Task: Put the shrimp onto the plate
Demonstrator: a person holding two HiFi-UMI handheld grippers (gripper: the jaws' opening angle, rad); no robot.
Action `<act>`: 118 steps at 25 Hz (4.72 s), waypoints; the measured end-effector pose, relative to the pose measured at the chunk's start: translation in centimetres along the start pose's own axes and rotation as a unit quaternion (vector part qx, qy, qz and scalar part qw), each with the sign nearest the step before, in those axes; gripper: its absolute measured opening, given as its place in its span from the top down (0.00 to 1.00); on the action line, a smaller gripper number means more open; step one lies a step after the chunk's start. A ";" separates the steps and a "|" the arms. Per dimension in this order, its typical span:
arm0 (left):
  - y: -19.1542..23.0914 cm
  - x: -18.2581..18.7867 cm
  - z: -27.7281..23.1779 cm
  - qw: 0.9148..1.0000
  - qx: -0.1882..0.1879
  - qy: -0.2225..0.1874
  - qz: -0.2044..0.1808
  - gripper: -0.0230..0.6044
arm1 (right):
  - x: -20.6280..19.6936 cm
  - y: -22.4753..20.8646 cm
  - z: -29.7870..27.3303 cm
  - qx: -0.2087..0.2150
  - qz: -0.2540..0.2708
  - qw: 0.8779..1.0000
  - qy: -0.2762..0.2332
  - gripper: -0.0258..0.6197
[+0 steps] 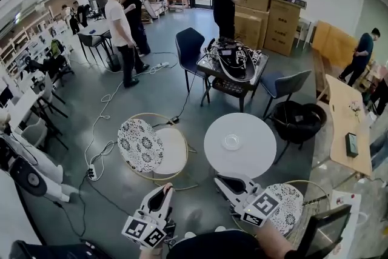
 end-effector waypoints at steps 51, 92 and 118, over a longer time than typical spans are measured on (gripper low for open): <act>9.3 1.9 -16.1 1.000 -0.005 0.005 0.014 0.90 | -3.8 -14.3 -6.6 -0.035 -0.024 0.999 0.019 0.93; 24.1 5.2 -30.3 0.987 -0.111 0.099 0.055 0.90 | -6.2 -22.8 -20.3 -0.154 -0.036 0.986 0.057 0.93; 16.1 -1.2 -42.3 0.968 -0.180 0.174 0.025 0.90 | -7.1 -30.6 -11.6 -0.228 -0.058 0.970 0.066 0.93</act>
Point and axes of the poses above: the fingertips, and each gripper's own axes: z backward along the fingers, y to its left, x out of its top, the point moved 4 cm from there along z, backward along the fingers, and after that the axes turned 8 degrees about z, right-handed, at the moved point
